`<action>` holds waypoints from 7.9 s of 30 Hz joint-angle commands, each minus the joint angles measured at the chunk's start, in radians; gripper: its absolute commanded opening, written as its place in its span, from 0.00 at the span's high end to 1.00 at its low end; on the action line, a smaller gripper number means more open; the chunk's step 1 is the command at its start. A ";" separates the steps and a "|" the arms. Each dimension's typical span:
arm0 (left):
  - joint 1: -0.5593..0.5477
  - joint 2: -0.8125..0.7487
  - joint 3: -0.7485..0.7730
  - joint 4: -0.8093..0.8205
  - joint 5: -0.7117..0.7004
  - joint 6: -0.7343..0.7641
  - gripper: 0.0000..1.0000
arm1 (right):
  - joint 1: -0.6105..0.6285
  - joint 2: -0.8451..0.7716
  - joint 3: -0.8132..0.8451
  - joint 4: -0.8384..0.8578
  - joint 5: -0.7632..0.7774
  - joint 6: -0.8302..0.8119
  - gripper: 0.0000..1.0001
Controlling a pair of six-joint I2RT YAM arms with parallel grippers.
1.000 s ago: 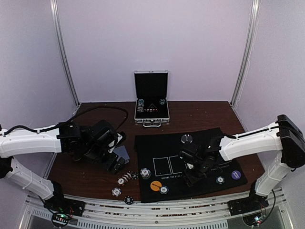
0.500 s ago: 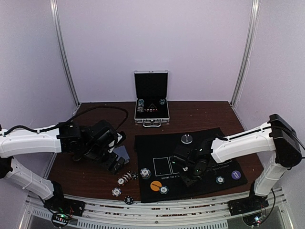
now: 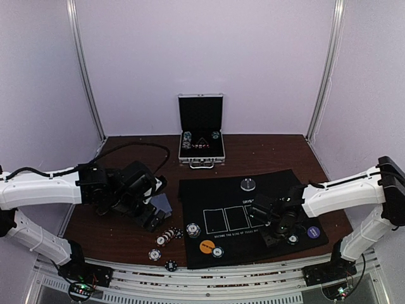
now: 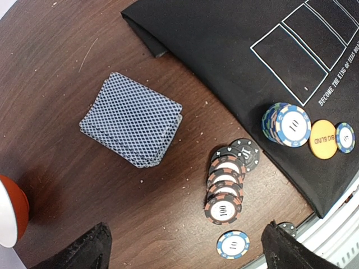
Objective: Distribute texas hold em gaming equipment
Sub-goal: Place the poker chips pile at the small blind area, then pick up the poker chip from the pile of poker chips, then place the poker chip in the poker chips pile, then pick up the pile of poker chips from the pile of poker chips, then place the poker chips pile on the poker table mat.
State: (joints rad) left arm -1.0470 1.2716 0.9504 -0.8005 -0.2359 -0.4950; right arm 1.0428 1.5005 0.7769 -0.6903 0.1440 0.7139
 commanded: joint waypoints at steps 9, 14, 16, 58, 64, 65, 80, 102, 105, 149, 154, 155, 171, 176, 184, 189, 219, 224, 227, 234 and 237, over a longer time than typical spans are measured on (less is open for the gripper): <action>0.001 0.006 -0.059 0.078 0.041 -0.013 0.05 | -0.120 -0.120 -0.099 -0.056 0.027 0.003 0.69; 0.001 0.030 -0.094 0.126 0.068 -0.028 0.06 | -0.121 -0.115 -0.070 -0.050 0.009 -0.012 0.43; 0.001 0.024 -0.109 0.148 0.079 -0.031 0.06 | -0.122 -0.113 -0.042 -0.073 0.013 -0.017 0.37; -0.070 0.123 -0.365 0.450 0.069 -0.013 0.21 | -0.132 -0.579 0.107 0.514 -0.122 -0.531 0.00; -0.134 0.183 -0.356 0.465 0.009 -0.036 0.36 | -0.133 -0.594 0.097 0.507 -0.119 -0.531 0.00; -0.134 0.192 -0.356 0.467 0.015 -0.040 0.38 | -0.133 -0.598 0.095 0.503 -0.115 -0.529 0.00; -0.134 0.181 -0.279 0.356 -0.015 -0.054 0.97 | -0.132 -0.642 0.083 0.503 -0.096 -0.507 0.00; -0.134 0.129 0.073 0.014 0.015 -0.035 1.00 | -0.140 -0.543 0.184 0.276 0.012 -0.394 0.00; -0.130 0.128 0.023 0.093 0.028 -0.016 1.00 | -0.140 -0.561 0.167 0.301 0.008 -0.393 0.00; -0.057 0.185 -0.188 0.357 0.145 0.044 0.27 | -0.140 -0.532 0.136 0.339 -0.131 -0.404 0.00; -0.063 0.216 -0.214 0.389 0.145 0.062 0.20 | -0.140 -0.518 0.142 0.339 -0.145 -0.413 0.00; -0.064 0.225 -0.217 0.396 0.144 0.068 0.20 | -0.141 -0.516 0.140 0.341 -0.150 -0.413 0.00; -0.065 0.302 -0.257 0.412 0.147 0.050 0.62 | -0.140 -0.538 0.143 0.333 -0.139 -0.412 0.00; -0.065 0.287 -0.237 0.356 0.147 0.036 0.88 | -0.141 -0.535 0.153 0.326 -0.130 -0.411 0.00; -0.064 0.215 -0.184 0.210 0.136 0.011 1.00 | -0.140 -0.535 0.160 0.327 -0.128 -0.415 0.00; -0.064 0.168 -0.142 0.136 0.131 -0.011 1.00 | -0.140 -0.526 0.171 0.321 -0.127 -0.421 0.00; -0.330 0.876 0.911 -0.057 0.151 0.303 1.00 | -0.404 -0.530 0.182 0.065 -0.086 -0.200 0.01; -0.330 1.046 1.059 -0.085 0.113 0.324 1.00 | -0.426 -0.578 0.174 0.056 -0.040 -0.197 0.01; -0.331 1.122 1.119 -0.111 0.103 0.329 1.00 | -0.434 -0.590 0.173 0.046 -0.023 -0.196 0.02; -0.331 1.188 1.124 -0.115 0.092 0.338 1.00 | -0.434 -0.588 0.148 0.065 -0.088 -0.213 0.02; -0.331 1.181 1.127 -0.114 0.091 0.338 0.78 | -0.434 -0.577 0.148 0.070 -0.110 -0.221 0.02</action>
State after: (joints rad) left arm -1.3800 2.4256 2.0586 -0.8928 -0.1276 -0.1772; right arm 0.6151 0.9165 0.9340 -0.6197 0.0658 0.5018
